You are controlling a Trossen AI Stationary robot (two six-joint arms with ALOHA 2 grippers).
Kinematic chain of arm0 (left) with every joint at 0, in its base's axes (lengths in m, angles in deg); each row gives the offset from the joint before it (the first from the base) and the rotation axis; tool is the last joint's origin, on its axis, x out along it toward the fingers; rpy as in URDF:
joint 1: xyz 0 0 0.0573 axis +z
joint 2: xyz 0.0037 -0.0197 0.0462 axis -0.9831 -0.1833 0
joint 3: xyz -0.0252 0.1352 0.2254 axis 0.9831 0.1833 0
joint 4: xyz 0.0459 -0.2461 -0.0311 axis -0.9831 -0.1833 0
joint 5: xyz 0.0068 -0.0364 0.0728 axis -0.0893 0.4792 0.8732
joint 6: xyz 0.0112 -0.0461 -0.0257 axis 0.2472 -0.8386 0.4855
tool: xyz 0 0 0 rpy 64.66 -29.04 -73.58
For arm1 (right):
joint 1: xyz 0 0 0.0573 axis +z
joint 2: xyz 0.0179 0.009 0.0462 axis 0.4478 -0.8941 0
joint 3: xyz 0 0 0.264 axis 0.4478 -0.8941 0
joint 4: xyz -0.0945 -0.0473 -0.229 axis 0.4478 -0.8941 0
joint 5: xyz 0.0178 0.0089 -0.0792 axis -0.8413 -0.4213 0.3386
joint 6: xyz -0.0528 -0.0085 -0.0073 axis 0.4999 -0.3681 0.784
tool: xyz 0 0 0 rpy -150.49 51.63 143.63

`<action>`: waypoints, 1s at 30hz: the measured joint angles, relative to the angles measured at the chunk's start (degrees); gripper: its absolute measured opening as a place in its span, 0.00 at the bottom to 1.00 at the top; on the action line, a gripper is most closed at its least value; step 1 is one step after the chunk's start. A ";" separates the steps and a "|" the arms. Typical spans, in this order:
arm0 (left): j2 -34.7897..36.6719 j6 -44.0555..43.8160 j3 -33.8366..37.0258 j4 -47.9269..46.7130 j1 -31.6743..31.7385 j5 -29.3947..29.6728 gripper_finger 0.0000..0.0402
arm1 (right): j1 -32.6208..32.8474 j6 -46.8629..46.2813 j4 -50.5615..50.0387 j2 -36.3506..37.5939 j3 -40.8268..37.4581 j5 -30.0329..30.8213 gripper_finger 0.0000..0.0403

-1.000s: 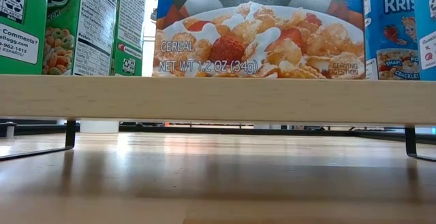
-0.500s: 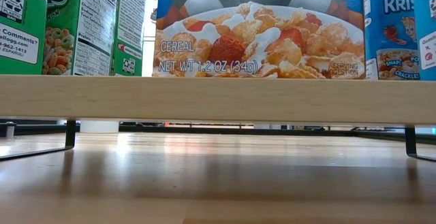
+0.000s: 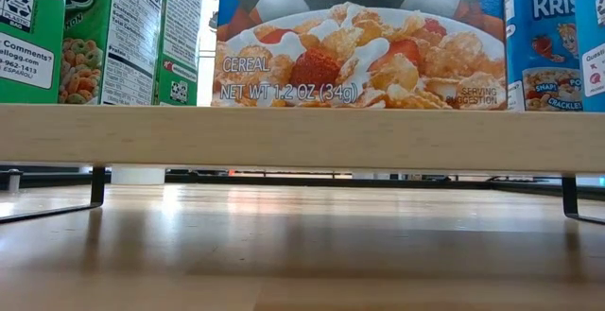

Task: Stack cereal on shelf
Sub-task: Return to Home Position

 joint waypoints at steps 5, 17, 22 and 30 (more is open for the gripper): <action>0.83 -2.85 5.80 -0.26 0.00 0.48 0.68 | 0.00 -0.58 4.11 0.95 -5.50 0.05 0.74; -0.55 -5.20 8.84 -2.29 0.00 2.84 0.68 | -0.04 -1.48 7.30 0.62 -12.32 7.42 0.74; -0.49 -5.00 8.84 -2.48 0.01 4.30 0.68 | -0.11 -0.53 7.12 0.71 -12.34 7.40 0.74; -0.51 -9.22 8.84 -2.55 0.04 1.81 0.68 | -0.07 -1.43 6.83 0.71 -12.38 7.20 0.74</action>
